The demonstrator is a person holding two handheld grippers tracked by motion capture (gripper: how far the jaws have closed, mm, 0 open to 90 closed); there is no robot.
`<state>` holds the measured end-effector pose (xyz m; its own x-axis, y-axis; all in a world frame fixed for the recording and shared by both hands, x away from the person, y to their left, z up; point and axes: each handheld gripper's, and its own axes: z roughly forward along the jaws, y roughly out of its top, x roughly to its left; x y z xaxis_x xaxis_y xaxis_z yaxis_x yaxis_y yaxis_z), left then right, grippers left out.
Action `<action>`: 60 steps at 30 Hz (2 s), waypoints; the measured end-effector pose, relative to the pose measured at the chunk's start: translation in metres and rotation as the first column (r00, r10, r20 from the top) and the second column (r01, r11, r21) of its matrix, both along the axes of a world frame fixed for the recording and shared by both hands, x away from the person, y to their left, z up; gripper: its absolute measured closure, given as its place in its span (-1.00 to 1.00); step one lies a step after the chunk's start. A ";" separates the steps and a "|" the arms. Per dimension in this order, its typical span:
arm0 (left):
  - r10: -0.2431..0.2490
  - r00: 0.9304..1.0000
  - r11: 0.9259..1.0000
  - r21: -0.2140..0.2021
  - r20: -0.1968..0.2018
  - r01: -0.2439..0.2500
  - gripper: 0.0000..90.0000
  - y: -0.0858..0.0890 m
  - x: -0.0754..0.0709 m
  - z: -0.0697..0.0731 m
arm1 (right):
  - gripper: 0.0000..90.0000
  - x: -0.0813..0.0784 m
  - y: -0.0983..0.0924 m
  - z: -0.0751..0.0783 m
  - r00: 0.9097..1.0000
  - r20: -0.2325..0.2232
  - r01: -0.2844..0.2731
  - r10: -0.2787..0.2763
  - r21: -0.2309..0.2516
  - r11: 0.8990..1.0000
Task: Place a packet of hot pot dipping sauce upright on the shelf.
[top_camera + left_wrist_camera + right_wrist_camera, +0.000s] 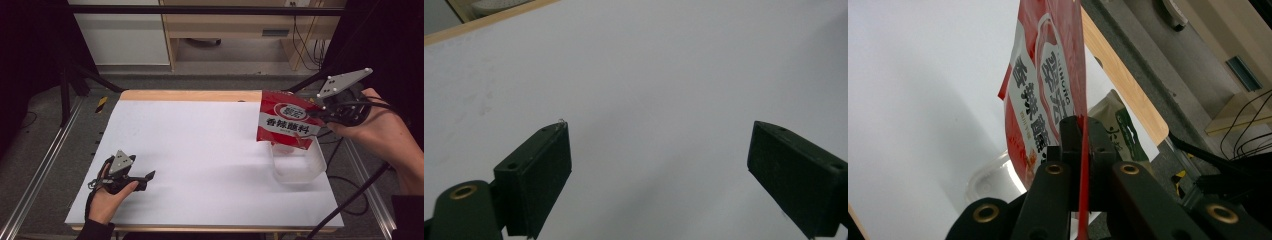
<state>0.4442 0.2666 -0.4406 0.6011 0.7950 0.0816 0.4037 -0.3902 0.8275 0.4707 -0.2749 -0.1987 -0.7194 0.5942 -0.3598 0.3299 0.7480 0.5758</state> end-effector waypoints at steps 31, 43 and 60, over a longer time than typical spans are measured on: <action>-0.006 1.000 1.000 0.004 -0.001 0.006 -0.77 -0.001 0.000 0.000 | 1.00 0.002 -0.031 -0.028 0.995 -0.076 0.060 -0.061 -0.023 0.998; -0.009 1.000 1.000 0.004 -0.002 0.009 -0.77 -0.001 0.000 0.000 | 1.00 0.001 -0.035 -0.041 0.992 -0.106 0.061 -0.064 -0.030 0.998; -0.017 1.000 1.000 0.011 -0.003 0.017 -0.76 -0.003 0.000 -0.001 | 0.99 0.006 -0.040 -0.078 0.983 -0.162 0.082 -0.082 -0.007 0.997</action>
